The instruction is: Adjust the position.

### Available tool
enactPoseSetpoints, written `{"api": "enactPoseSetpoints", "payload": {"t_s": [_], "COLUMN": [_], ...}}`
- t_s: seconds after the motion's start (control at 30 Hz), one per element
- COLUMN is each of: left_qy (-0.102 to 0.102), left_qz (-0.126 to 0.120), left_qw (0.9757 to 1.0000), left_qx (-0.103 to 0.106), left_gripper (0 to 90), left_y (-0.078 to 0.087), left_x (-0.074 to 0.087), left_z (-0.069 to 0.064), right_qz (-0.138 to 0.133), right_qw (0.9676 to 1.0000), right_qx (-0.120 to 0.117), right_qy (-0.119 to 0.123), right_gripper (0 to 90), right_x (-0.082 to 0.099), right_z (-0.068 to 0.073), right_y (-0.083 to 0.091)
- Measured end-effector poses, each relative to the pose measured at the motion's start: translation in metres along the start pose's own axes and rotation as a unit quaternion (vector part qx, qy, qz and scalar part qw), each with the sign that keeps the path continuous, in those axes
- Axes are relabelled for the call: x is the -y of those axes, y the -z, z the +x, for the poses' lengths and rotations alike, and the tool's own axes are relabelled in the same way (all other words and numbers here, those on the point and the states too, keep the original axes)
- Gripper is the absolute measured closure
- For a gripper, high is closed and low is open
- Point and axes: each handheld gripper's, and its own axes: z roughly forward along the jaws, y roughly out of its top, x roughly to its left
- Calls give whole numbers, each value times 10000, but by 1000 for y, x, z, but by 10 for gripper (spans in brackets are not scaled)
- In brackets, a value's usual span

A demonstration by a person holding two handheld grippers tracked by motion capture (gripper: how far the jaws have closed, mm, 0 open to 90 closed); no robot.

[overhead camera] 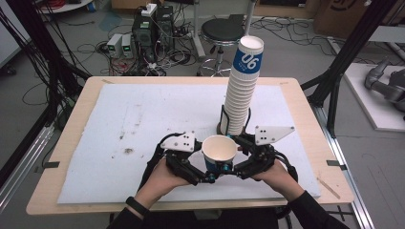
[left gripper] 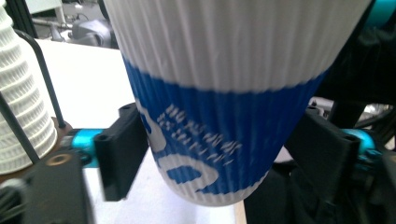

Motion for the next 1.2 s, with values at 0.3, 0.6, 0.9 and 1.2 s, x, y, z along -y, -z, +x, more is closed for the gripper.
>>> {"api": "enactPoseSetpoints", "payload": {"t_s": [0.3,0.6,0.9,1.2], "left_qy": [159,146,137,116], "left_qz": [-348,-360,-319,-391], "left_qw": [9992,9992,9994,9991], "left_qx": [111,96,15,-102], "left_gripper": [188,239,242,243], "left_y": [1,1,3,14], "left_x": [-2,-2,-2,-3], "left_z": [0,0,1,4], "right_qz": [-50,-54,2,-71], "right_qw": [10000,10000,10000,9999], "right_qx": [2,18,10,131], "right_qy": [-9,20,4,46], "right_gripper": [225,225,181,178], "right_x": [2,3,3,2], "right_z": [2,4,1,-3], "right_y": [-4,-8,-6,5]}}
